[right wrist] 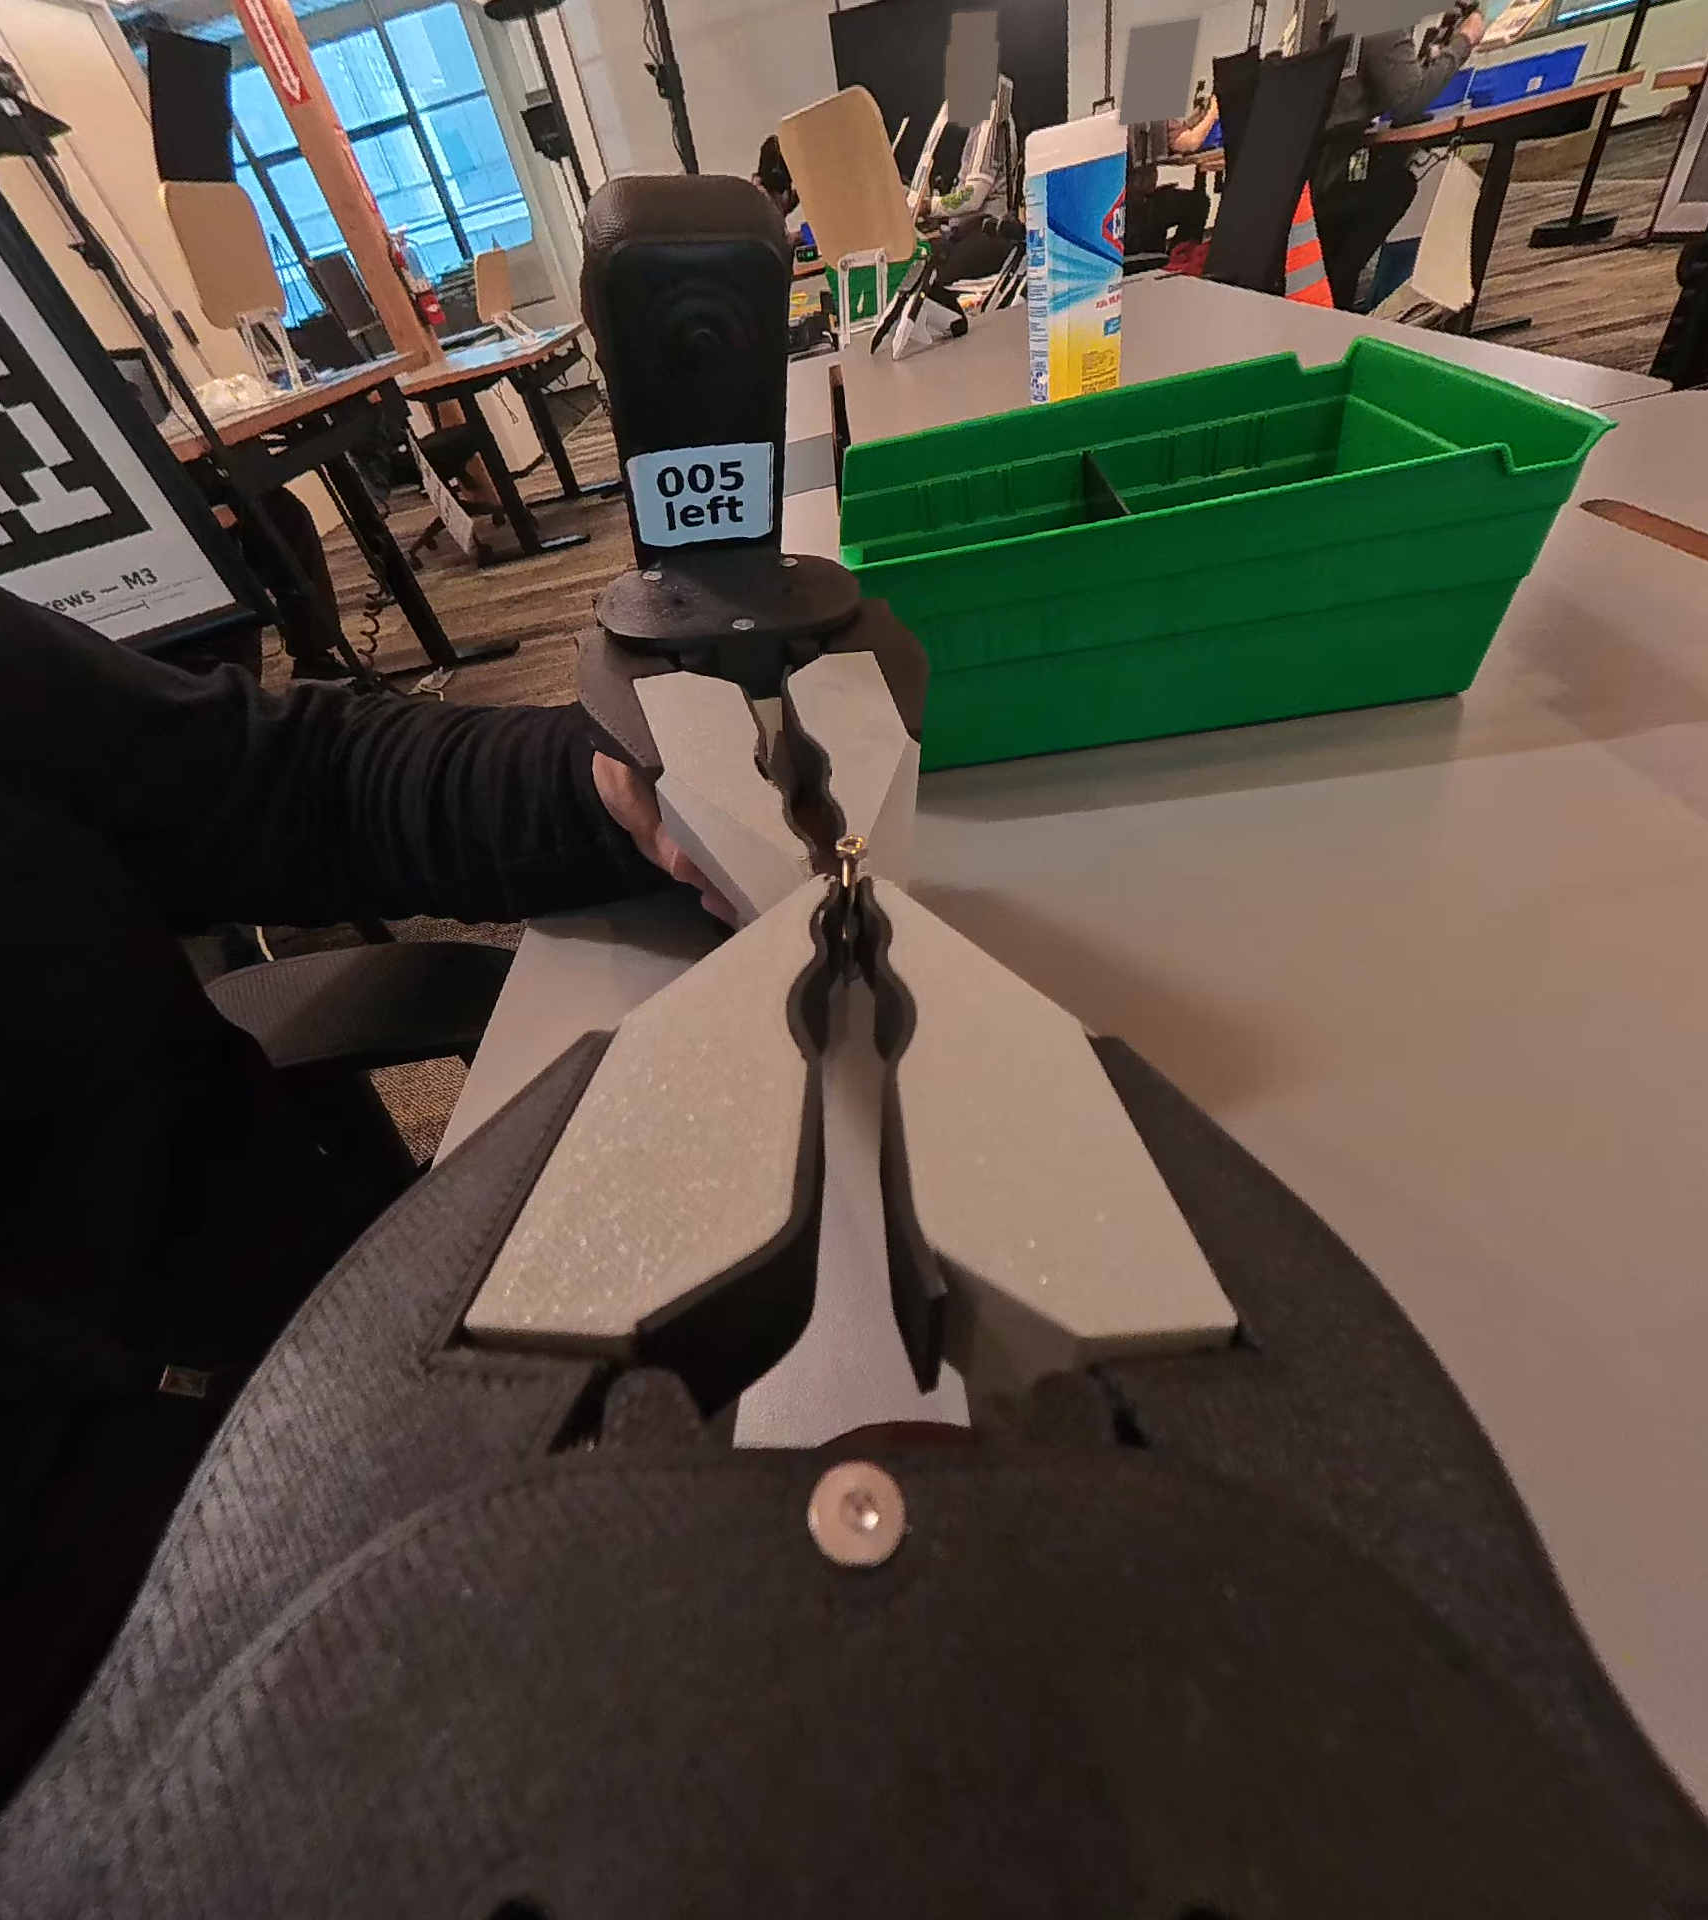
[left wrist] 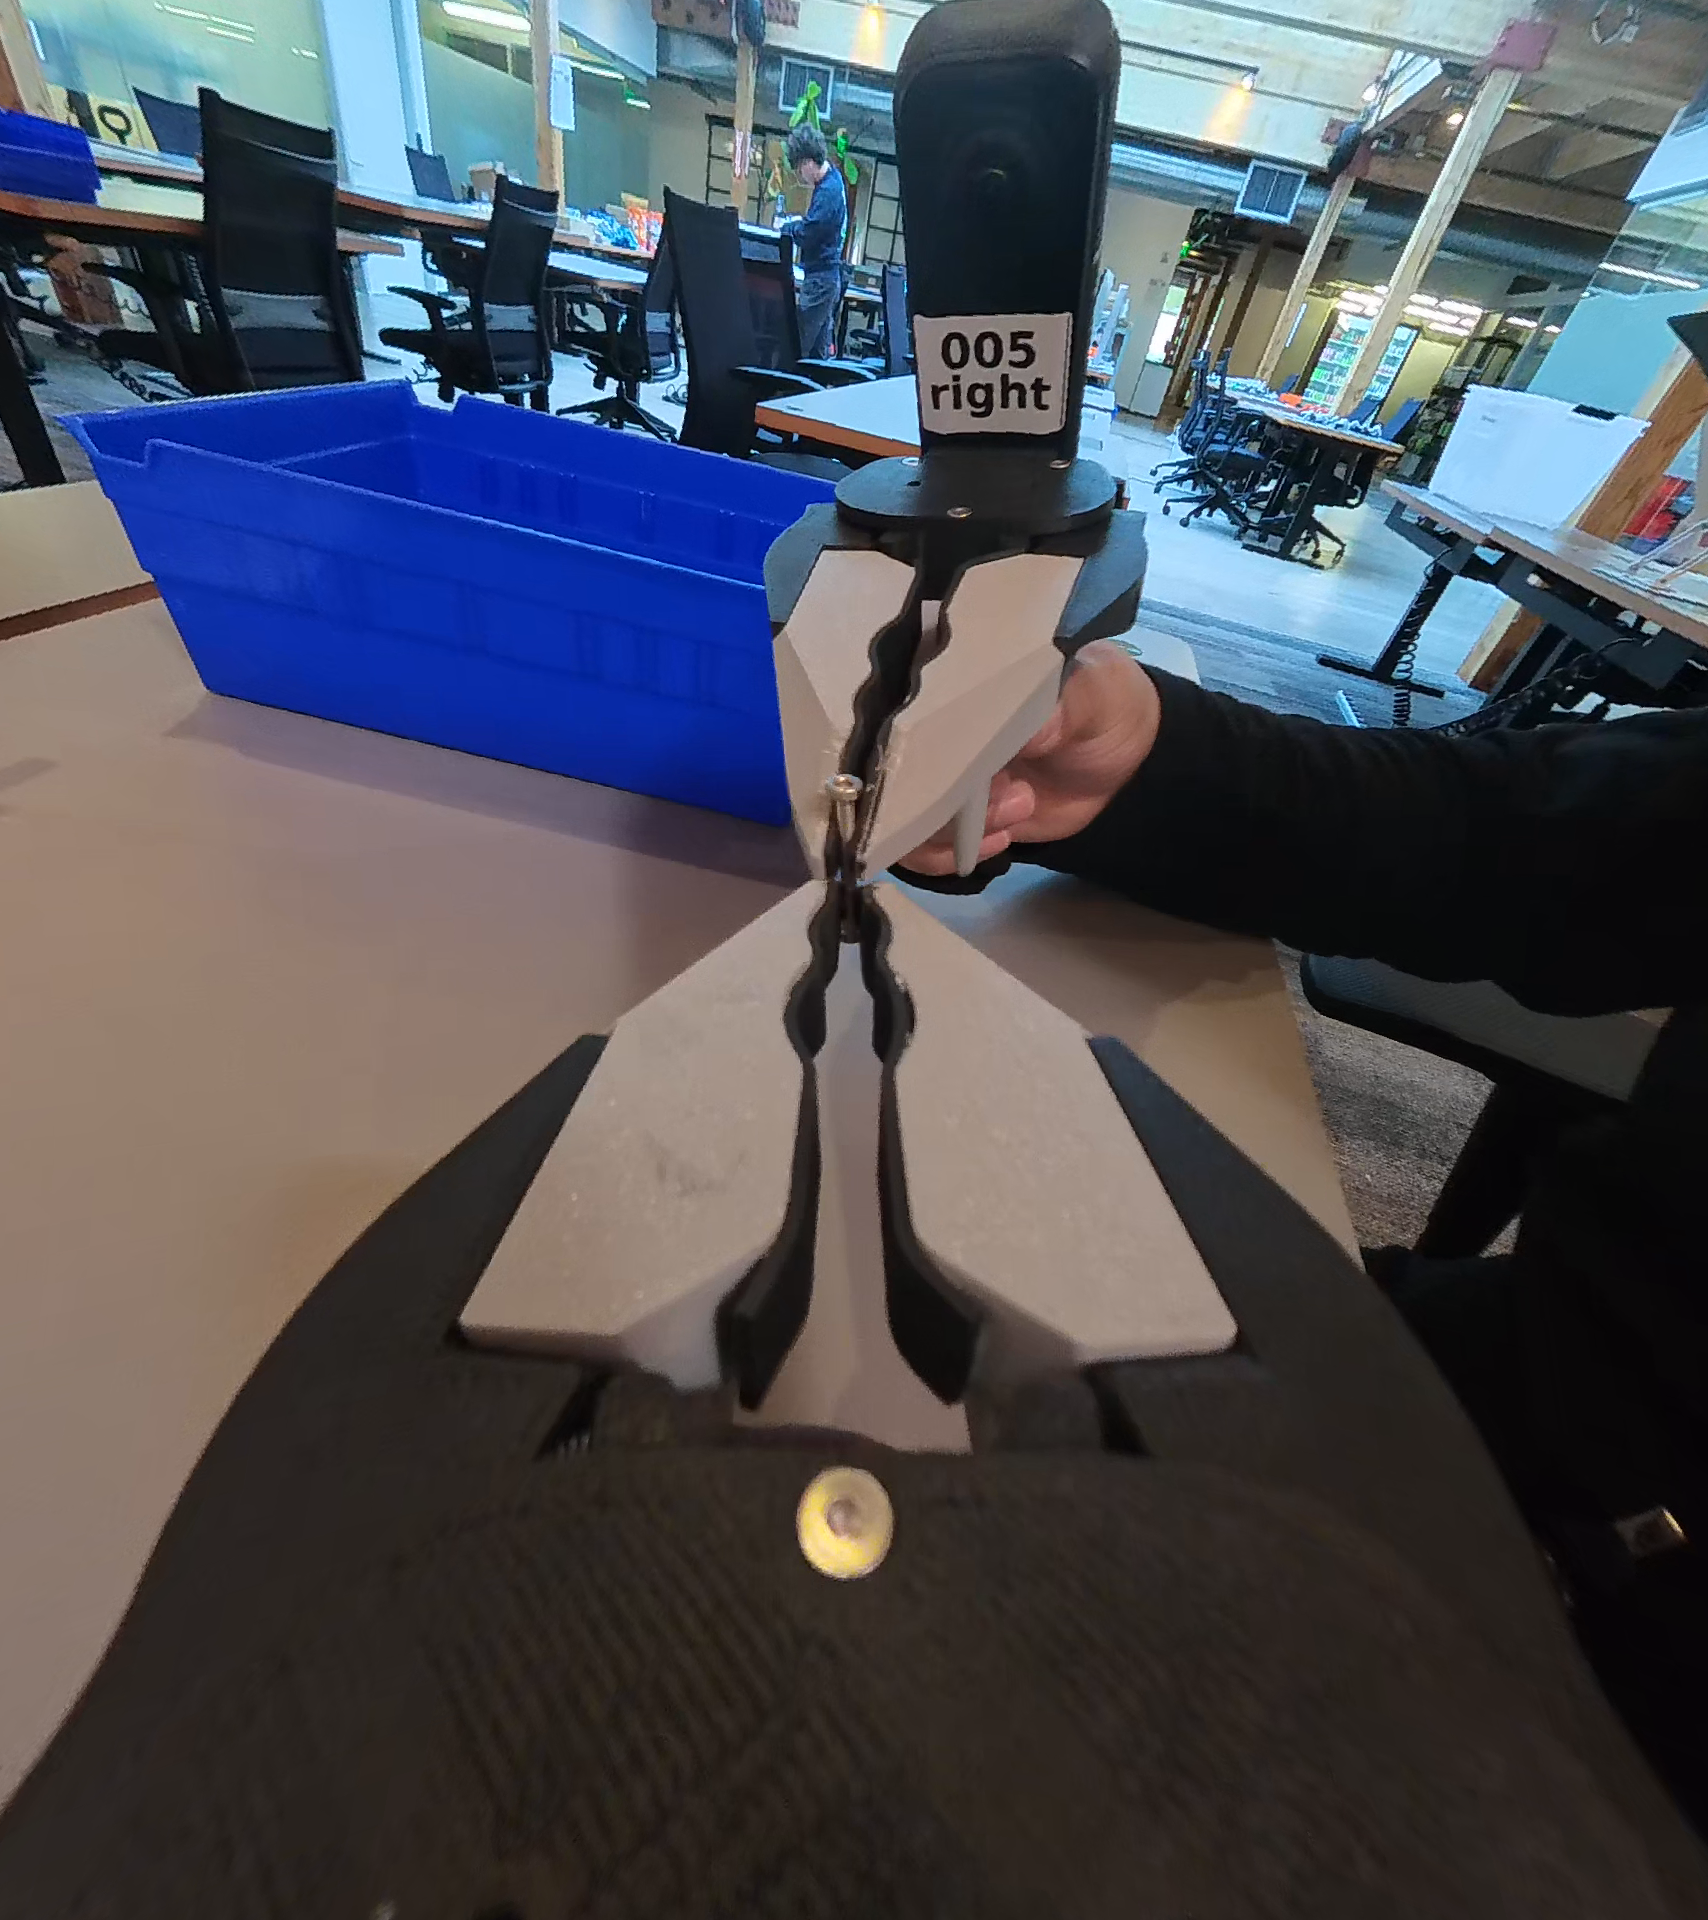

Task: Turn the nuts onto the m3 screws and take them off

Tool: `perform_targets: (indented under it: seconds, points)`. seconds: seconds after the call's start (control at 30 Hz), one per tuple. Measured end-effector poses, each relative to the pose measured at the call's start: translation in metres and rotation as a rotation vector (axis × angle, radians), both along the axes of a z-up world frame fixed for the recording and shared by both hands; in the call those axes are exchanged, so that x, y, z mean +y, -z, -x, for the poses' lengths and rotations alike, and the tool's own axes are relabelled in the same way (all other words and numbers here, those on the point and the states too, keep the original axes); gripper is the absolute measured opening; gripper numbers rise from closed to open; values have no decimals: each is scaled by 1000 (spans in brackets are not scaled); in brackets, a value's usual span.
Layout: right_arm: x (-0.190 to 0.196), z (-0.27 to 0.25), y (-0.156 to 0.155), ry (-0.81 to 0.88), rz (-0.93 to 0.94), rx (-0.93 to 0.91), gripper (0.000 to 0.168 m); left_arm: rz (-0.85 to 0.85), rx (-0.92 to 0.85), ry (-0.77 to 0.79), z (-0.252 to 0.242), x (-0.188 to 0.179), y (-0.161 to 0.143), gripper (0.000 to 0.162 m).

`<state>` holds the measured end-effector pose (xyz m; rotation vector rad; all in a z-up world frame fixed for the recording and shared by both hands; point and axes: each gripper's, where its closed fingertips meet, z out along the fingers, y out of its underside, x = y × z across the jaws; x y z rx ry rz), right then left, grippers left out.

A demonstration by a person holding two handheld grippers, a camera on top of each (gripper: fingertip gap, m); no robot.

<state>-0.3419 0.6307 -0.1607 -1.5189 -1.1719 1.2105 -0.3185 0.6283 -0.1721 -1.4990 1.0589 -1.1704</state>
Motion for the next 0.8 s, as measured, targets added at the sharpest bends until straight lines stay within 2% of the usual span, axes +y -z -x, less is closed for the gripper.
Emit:
perform_targets:
  seconds: [0.8]
  points:
    - [0,0,2,1,1,-12,0,5,6,0,2,0,1,1]
